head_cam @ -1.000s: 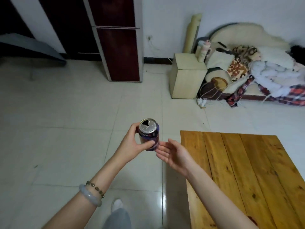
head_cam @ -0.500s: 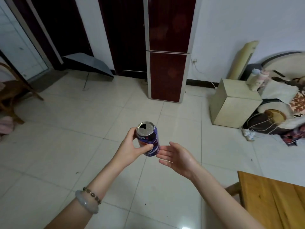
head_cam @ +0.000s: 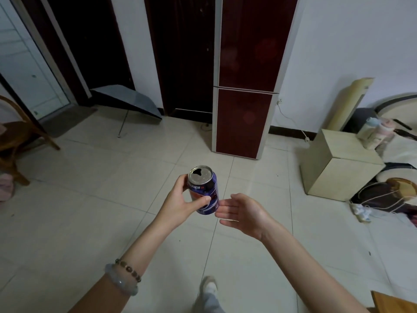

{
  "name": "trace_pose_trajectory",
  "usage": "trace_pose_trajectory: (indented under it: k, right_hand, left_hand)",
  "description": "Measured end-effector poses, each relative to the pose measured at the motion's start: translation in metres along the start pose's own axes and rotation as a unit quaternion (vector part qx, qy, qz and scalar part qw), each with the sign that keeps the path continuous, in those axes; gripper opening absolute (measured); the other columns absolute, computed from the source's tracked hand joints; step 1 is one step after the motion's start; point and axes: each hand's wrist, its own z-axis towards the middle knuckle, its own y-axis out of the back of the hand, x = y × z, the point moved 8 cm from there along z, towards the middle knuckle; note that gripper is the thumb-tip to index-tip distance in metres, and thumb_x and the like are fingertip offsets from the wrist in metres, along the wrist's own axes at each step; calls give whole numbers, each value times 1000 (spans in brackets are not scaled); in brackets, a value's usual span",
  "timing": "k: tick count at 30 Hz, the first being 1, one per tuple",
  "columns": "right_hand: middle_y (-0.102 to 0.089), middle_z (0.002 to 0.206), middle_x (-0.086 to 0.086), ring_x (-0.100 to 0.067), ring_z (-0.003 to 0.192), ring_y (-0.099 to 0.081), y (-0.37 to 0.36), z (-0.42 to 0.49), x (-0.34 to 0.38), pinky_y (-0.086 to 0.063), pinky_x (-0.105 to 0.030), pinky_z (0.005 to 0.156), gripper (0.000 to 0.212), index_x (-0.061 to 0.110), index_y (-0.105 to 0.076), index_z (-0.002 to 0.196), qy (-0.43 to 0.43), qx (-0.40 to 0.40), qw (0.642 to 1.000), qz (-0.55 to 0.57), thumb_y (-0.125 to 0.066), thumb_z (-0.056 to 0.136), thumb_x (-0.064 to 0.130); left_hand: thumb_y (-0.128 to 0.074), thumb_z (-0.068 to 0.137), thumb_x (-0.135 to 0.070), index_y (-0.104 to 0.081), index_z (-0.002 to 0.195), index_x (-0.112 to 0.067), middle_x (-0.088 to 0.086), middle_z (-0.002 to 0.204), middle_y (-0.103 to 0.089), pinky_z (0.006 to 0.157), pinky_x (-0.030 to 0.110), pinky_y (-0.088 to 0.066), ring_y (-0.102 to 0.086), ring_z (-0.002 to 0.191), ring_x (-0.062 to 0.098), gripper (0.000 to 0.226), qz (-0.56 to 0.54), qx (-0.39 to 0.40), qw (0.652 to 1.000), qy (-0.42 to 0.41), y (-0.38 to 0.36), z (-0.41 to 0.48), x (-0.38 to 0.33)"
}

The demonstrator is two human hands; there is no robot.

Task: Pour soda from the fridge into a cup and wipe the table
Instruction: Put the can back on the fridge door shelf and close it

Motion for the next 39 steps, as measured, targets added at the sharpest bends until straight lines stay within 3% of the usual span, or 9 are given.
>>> trace_pose_trajectory:
  k: [4, 11, 26, 32, 39]
  right_hand:
    - [-69, 91, -14, -26, 87, -64, -7, 58, 46, -49, -39, 85, 40, -2, -61, 108, 6, 1, 1000, -1, -35, 96, 26]
    - [-69, 90, -14, -26, 87, -64, -17, 153, 142, -49, -39, 84, 39, -1, -62, 106, 15, -6, 1000, 13, -35, 95, 26]
    - [-67, 90, -14, -26, 87, -63, -19, 328, 296, -49, -41, 83, 36, 0, -63, 100, 24, -52, 998, 7, -35, 94, 22]
    - [-68, 89, -14, -27, 88, -63, -34, 423, 379, -49, -40, 83, 36, 0, -64, 98, 52, -68, 996, 39, -35, 94, 22]
    - [-66, 91, -15, -28, 90, -62, -57, 521, 476, -48, -40, 86, 37, 0, -63, 98, 77, -79, 991, 71, -34, 94, 23]
  left_hand:
    - [-76, 55, -48, -49, 117, -25, -11, 118, -60, 98, 24, -41, -54, 114, 4, 71, 1, 6, 1000, -11, 17, 73, 14]
    - [-76, 56, -46, -48, 114, -30, -13, 117, -60, 94, 14, -39, -53, 111, -2, 67, 1, 29, 999, -25, 42, 205, 11]
    - [-82, 71, -16, -49, 121, -22, -9, 120, -59, 97, 17, -40, -53, 113, 0, 60, -6, 56, 998, -30, 72, 443, 45]
    - [-83, 70, -18, -45, 111, -39, -21, 118, -55, 95, 14, -37, -49, 115, -4, 60, 3, 79, 996, -51, 99, 575, 54]
    - [-83, 69, -21, -48, 106, -40, -24, 108, -59, 85, 8, -40, -52, 102, -16, 54, 4, 107, 992, -73, 138, 721, 52]
